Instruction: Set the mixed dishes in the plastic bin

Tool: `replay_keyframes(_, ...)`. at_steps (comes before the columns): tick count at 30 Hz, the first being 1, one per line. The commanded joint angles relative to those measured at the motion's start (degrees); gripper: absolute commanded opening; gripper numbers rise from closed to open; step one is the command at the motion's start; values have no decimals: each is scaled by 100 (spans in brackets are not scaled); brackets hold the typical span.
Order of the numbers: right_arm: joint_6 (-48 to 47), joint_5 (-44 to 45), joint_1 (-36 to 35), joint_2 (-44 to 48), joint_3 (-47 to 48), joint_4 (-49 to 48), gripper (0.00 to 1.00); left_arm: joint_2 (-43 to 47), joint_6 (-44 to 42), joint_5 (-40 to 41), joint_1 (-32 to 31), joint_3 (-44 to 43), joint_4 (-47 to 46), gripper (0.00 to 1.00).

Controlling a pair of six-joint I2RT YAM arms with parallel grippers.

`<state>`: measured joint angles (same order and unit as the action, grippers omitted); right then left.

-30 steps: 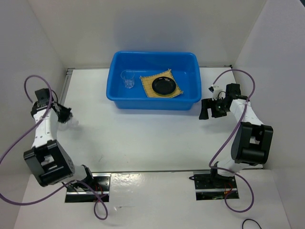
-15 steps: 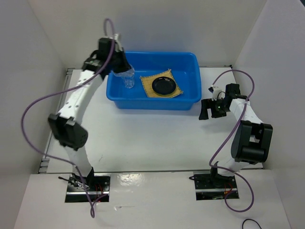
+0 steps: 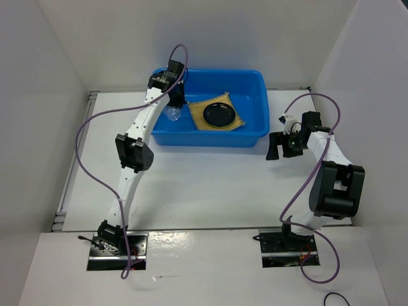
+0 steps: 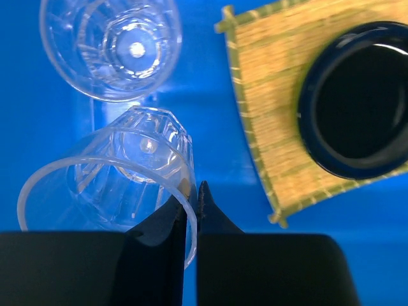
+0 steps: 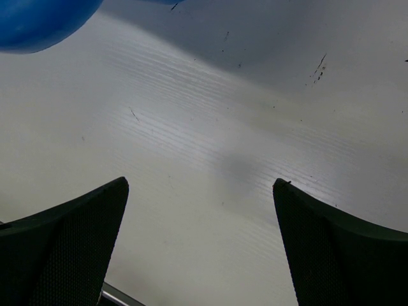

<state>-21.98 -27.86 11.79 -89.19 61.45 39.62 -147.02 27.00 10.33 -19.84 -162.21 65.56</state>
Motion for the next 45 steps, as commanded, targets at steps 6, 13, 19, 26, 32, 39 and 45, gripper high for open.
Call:
replay_keyframes(6, -43, -106, 34, 42, 192, 64, 98, -749, 68, 347, 41, -724, 387, 0)
replay_keyframes(13, -43, -106, 34, 42, 192, 64, 98, -811, 68, 347, 41, -724, 387, 1)
replay_keyframes(19, -43, -53, 34, 111, 244, 64, 98, -740, -46, 181, 41, -838, 387, 15)
replay_keyframes(26, -43, -53, 34, 1069, 184, -50, 98, -3, -108, 294, 41, -944, 492, 71)
replay_keyframes(32, 80, 290, 34, 2078, 8, -410, 98, 1533, 304, 2171, -248, -852, 862, 77)
replay_keyframes(39, 255, 658, 148, 3231, -273, -868, 98, 5111, 1073, 4311, -732, 3720, -449, 100)
replay_keyframes(45, 326, 799, 201, 3452, -397, -1017, 98, 9557, -177, 2905, -574, 10190, -5287, 100)
